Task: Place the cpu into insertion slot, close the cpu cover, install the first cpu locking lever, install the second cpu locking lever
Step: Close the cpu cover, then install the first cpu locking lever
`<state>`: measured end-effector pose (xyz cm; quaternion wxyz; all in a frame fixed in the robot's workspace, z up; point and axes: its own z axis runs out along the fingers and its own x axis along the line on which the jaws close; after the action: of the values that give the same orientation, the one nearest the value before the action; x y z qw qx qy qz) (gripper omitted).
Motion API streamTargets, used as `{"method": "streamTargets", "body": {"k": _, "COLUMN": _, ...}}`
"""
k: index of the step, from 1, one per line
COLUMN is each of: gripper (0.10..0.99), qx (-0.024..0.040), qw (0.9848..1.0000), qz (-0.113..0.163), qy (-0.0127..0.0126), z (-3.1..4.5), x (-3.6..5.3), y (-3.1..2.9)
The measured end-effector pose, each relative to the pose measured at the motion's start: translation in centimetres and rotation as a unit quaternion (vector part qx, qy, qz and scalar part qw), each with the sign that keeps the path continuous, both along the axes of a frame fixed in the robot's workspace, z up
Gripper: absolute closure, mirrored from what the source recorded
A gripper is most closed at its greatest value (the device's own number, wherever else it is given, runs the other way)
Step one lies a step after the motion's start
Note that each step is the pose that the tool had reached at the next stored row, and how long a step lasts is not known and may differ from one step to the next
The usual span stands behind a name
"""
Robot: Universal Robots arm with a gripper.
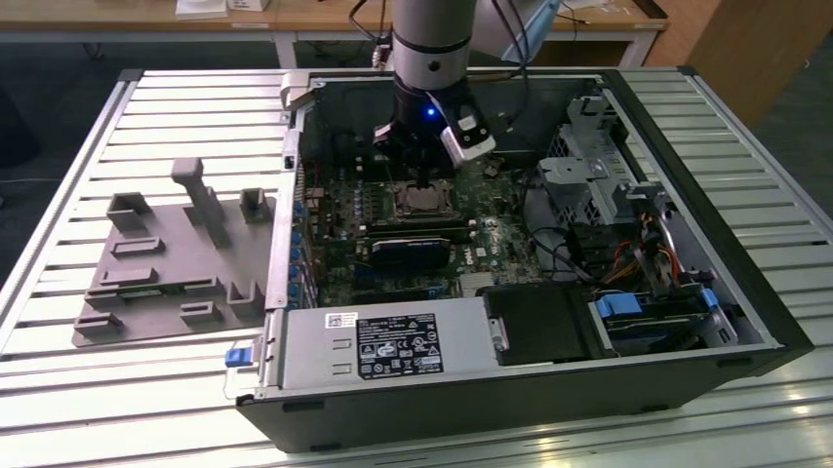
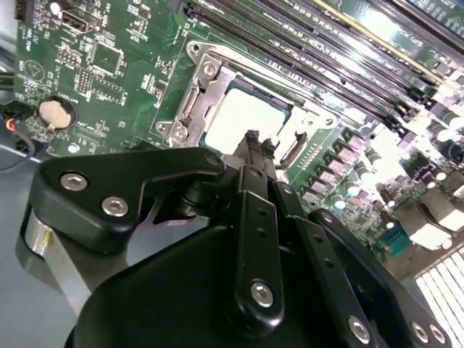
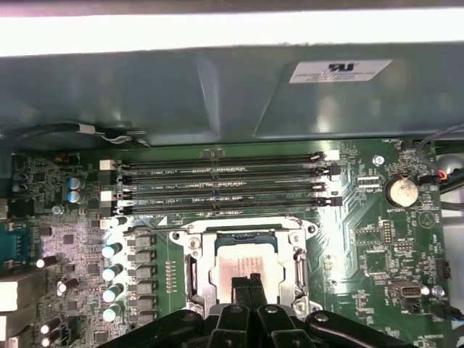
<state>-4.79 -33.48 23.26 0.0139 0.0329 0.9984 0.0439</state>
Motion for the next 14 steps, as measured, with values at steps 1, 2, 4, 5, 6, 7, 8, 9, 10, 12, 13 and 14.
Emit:
{"method": "streamTargets", "body": {"k": 1, "gripper": 0.984, "qx": 0.0, "qw": 1.0, "qz": 0.0, "qy": 0.0, "z": 0.08, "x": 0.0, "y": 0.0}}
{"method": "streamTargets", "body": {"k": 2, "gripper": 0.984, "qx": 0.0, "qw": 1.0, "qz": 0.0, "qy": -0.0001, "z": 0.09, "x": 0.0, "y": 0.0}}
{"method": "streamTargets", "body": {"k": 4, "gripper": 0.984, "qx": 0.0, "qw": 1.0, "qz": 0.0, "qy": -0.0001, "z": 0.12, "x": 0.0, "y": 0.0}}
{"method": "streamTargets", "body": {"k": 5, "gripper": 0.984, "qx": 0.0, "qw": 1.0, "qz": 0.0, "qy": -0.0001, "z": 0.12, "x": 0.0, "y": 0.0}}
{"method": "streamTargets", "body": {"k": 6, "gripper": 0.984, "qx": 0.0, "qw": 1.0, "qz": 0.0, "qy": 0.0, "z": 0.12, "x": 0.0, "y": 0.0}}
{"method": "streamTargets", "body": {"k": 7, "gripper": 0.984, "qx": 0.0, "qw": 1.0, "qz": 0.0, "qy": 0.0, "z": 0.13, "x": 0.0, "y": 0.0}}
{"method": "streamTargets", "body": {"k": 8, "gripper": 0.984, "qx": 0.0, "qw": 1.0, "qz": 0.0, "qy": 0.0, "z": 0.13, "x": 0.0, "y": 0.0}}
{"method": "streamTargets", "body": {"k": 9, "gripper": 0.984, "qx": 0.0, "qw": 1.0, "qz": 0.0, "qy": 0.0, "z": 0.13, "x": 0.0, "y": 0.0}}
{"method": "streamTargets", "body": {"k": 10, "gripper": 0.984, "qx": 0.0, "qw": 1.0, "qz": 0.0, "qy": -0.0001, "z": 0.13, "x": 0.0, "y": 0.0}}
{"method": "streamTargets", "body": {"k": 12, "gripper": 0.984, "qx": 0.0, "qw": 1.0, "qz": 0.0, "qy": 0.0, "z": 0.13, "x": 0.0, "y": 0.0}}
{"method": "streamTargets", "body": {"k": 13, "gripper": 0.984, "qx": 0.0, "qw": 1.0, "qz": 0.0, "qy": 0.0, "z": 0.14, "x": 0.0, "y": 0.0}}
{"method": "streamTargets", "body": {"k": 14, "gripper": 0.984, "qx": 0.0, "qw": 1.0, "qz": 0.0, "qy": 0.0, "z": 0.14, "x": 0.0, "y": 0.0}}
